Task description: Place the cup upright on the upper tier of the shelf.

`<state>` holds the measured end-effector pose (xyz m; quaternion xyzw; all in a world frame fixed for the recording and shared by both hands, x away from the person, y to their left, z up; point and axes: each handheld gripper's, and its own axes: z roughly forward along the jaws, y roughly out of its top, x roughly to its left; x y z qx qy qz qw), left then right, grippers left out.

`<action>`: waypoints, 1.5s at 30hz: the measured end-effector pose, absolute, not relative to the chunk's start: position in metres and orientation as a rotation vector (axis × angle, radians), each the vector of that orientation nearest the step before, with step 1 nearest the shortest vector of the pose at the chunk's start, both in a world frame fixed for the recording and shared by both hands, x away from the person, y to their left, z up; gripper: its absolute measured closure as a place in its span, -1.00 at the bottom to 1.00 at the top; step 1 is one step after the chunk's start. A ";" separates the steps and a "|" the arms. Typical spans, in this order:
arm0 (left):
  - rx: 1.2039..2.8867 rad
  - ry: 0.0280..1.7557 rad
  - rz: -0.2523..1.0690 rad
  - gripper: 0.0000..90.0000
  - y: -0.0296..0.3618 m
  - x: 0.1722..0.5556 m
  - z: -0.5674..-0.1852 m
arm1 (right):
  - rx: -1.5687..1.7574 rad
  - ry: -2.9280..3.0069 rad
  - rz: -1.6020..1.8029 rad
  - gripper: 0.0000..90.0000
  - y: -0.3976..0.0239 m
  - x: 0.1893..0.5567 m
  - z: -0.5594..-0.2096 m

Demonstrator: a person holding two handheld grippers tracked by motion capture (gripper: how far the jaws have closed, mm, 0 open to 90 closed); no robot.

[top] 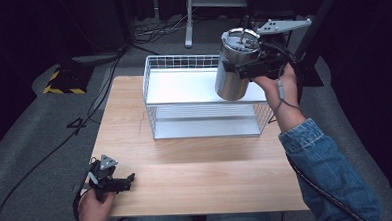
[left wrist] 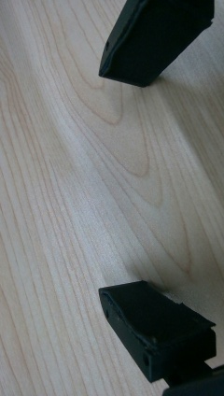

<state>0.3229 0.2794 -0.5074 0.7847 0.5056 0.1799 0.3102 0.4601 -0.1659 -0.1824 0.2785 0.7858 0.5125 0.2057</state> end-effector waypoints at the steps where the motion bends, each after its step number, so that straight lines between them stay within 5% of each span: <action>1: 2.072 1.336 0.475 -0.99 0.279 0.323 -0.507 | 0.779 2.189 1.432 -0.92 -0.163 0.462 -0.182; 23: 2.072 1.336 0.474 -0.99 0.279 0.323 -0.507 | 0.890 2.124 1.460 -0.92 -0.129 0.518 -0.204; 45: 2.072 1.336 0.474 -0.99 0.279 0.323 -0.507 | 0.915 2.148 1.413 -0.92 -0.123 0.531 -0.225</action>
